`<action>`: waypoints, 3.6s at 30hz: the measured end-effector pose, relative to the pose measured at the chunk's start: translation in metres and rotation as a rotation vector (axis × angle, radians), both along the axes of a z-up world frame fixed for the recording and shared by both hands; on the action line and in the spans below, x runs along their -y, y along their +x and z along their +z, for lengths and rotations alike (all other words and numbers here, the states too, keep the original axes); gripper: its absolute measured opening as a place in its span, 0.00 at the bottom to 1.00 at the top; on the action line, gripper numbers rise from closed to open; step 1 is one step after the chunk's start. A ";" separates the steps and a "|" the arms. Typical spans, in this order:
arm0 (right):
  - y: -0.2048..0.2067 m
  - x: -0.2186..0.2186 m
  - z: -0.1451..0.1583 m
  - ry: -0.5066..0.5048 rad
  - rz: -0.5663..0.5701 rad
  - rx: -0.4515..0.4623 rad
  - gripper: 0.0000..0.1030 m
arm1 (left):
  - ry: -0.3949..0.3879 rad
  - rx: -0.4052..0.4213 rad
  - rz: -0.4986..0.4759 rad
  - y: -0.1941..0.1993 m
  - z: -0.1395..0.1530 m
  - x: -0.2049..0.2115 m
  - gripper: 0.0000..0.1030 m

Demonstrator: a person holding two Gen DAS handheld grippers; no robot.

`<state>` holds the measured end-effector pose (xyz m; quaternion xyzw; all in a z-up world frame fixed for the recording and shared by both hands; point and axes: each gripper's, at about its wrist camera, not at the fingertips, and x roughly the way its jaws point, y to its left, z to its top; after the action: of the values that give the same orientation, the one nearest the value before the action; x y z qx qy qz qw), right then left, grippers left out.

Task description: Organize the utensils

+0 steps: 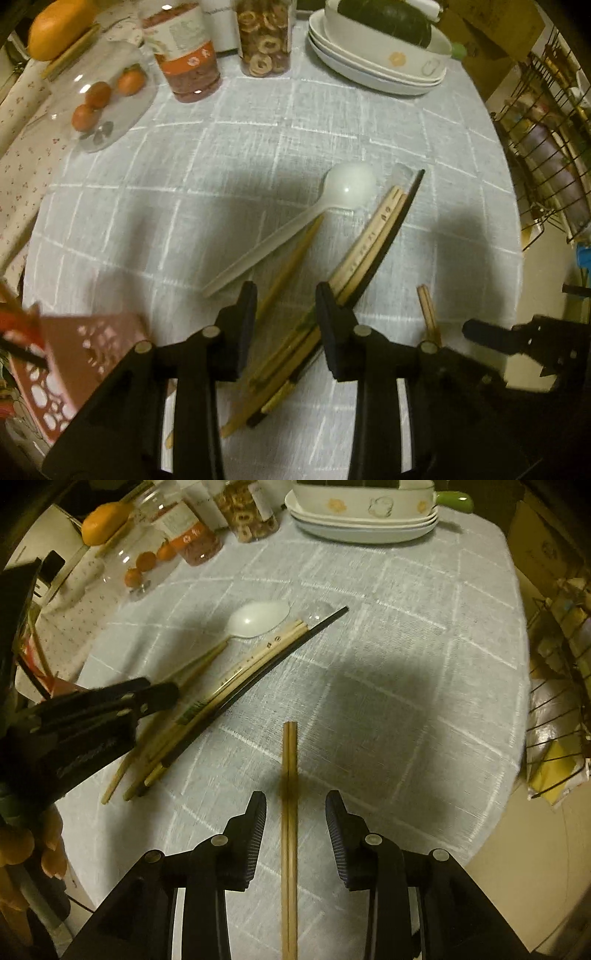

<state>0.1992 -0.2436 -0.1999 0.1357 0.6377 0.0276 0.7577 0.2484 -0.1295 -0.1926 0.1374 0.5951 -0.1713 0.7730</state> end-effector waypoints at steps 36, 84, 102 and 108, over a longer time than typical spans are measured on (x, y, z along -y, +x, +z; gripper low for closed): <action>-0.019 -0.024 0.039 -0.061 -0.008 0.151 0.08 | -0.067 0.240 -0.069 -0.090 0.092 -0.049 0.06; -0.060 -0.108 0.176 -0.103 0.070 0.602 0.08 | -0.138 0.739 0.148 -0.105 0.189 -0.144 0.06; -0.056 -0.118 0.189 -0.048 0.059 0.637 0.08 | -0.269 0.513 0.288 -0.060 0.148 -0.165 0.33; -0.052 -0.117 0.200 -0.026 0.033 0.664 0.08 | -0.303 0.486 0.326 -0.066 0.153 -0.177 0.33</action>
<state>0.1469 -0.1270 0.0000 0.0991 0.3586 0.0743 0.9253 0.1827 0.0474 -0.0393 -0.0394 0.3752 -0.0942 0.9213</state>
